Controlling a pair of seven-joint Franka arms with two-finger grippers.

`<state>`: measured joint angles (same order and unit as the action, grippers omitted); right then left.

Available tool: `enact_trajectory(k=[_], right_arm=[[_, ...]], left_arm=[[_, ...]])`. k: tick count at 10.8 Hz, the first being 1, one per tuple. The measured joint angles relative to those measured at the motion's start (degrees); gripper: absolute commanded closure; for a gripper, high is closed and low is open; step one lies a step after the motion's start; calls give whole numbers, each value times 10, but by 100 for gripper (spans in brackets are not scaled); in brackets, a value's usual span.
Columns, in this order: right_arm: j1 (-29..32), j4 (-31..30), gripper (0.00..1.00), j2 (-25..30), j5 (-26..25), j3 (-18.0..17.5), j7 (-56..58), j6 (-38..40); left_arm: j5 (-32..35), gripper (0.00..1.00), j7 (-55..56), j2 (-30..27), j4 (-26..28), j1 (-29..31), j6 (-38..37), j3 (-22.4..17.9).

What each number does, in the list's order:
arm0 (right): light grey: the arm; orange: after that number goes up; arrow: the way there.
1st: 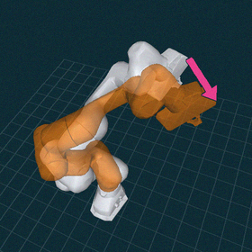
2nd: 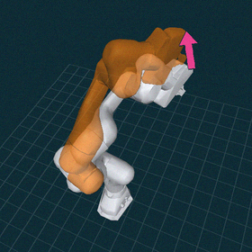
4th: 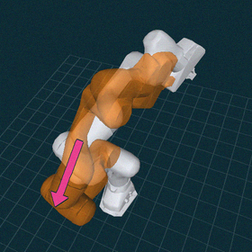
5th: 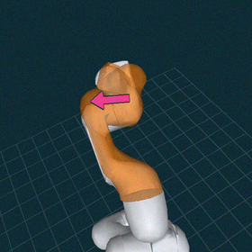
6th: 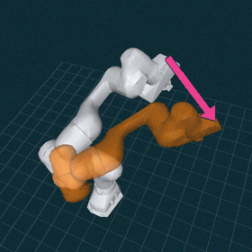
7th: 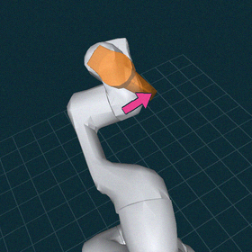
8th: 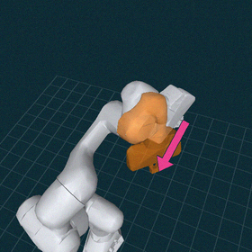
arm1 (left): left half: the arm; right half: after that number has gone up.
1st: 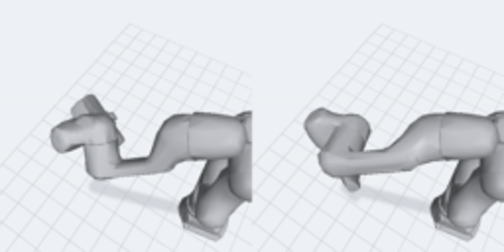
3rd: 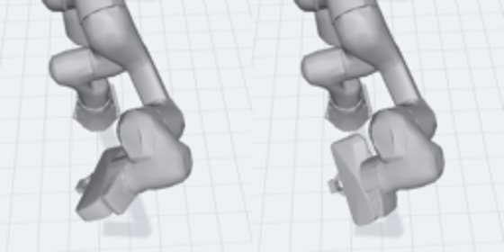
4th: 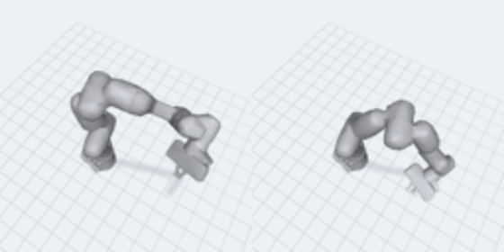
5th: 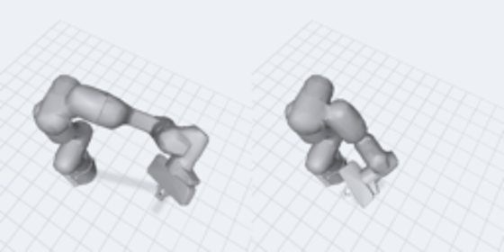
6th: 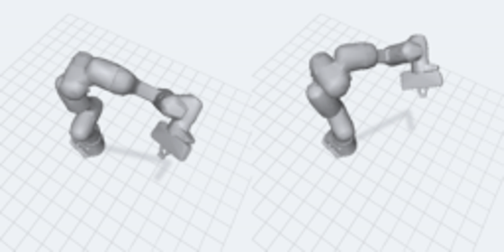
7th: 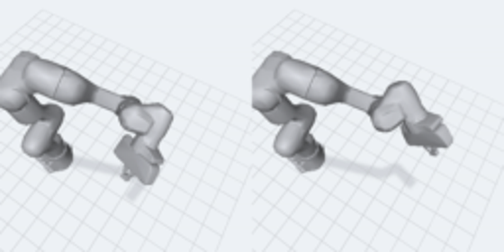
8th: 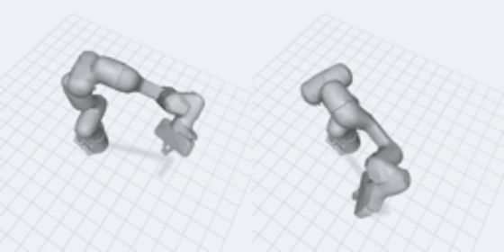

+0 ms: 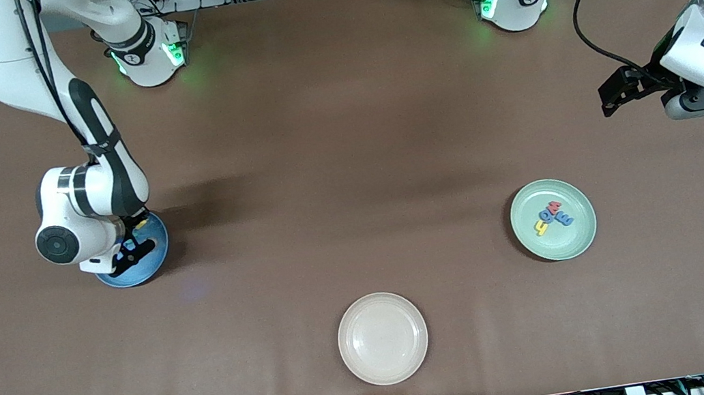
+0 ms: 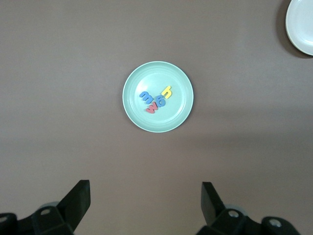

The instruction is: Sort uppercase to blue plate, lowercase to green plate

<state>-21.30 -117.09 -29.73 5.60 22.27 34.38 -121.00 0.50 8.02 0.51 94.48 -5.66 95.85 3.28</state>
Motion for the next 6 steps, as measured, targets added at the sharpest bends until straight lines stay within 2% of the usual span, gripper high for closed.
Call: enact_trajectory(k=[1, 6], right_arm=[[0, 2, 3, 1, 6, 0, 0, 0], [10, 59, 4, 35, 15, 0, -44, 0]], left_arm=[[0, 0, 0, 0, 0, 0, 0, 0], [0, 0, 0, 2, 0, 1, -1, 0]])
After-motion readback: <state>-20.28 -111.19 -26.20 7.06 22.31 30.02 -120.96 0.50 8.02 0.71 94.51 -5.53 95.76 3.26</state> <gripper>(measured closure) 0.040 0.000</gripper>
